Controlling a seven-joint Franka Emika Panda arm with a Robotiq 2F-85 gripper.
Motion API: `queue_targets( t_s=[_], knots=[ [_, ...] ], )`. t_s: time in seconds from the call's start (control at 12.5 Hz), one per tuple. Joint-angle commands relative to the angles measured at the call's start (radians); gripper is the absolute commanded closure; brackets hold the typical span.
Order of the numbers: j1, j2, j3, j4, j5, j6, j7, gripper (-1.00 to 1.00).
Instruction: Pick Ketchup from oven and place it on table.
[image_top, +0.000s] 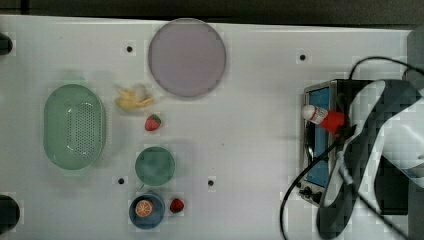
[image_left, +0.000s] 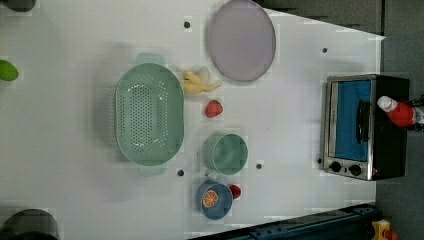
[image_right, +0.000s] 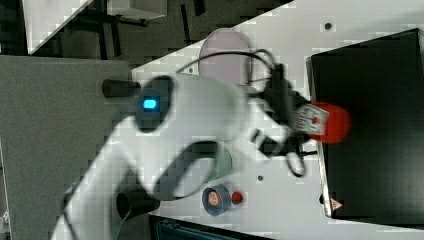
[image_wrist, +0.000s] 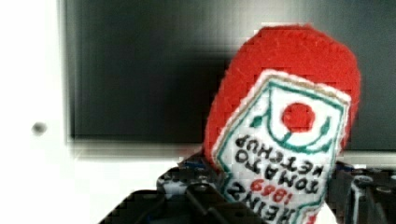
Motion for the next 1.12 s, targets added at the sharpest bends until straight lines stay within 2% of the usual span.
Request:
queue_targets(
  t_s=[0.08, 0.32, 0.72, 1.12],
  knots=[
    [0.111, -0.138, 0.068, 0.086, 0.005, -0.019, -0.01, -0.27],
    [0.172, -0.19, 0.141, 0.086, 0.003, -0.052, -0.01, -0.27],
    [0.234, -0.201, 0.244, 0.067, -0.015, -0.136, -0.01, -0.27],
    [0.287, -0.2, 0.309, -0.057, -0.085, -0.098, 0.0, -0.27]
  ],
)
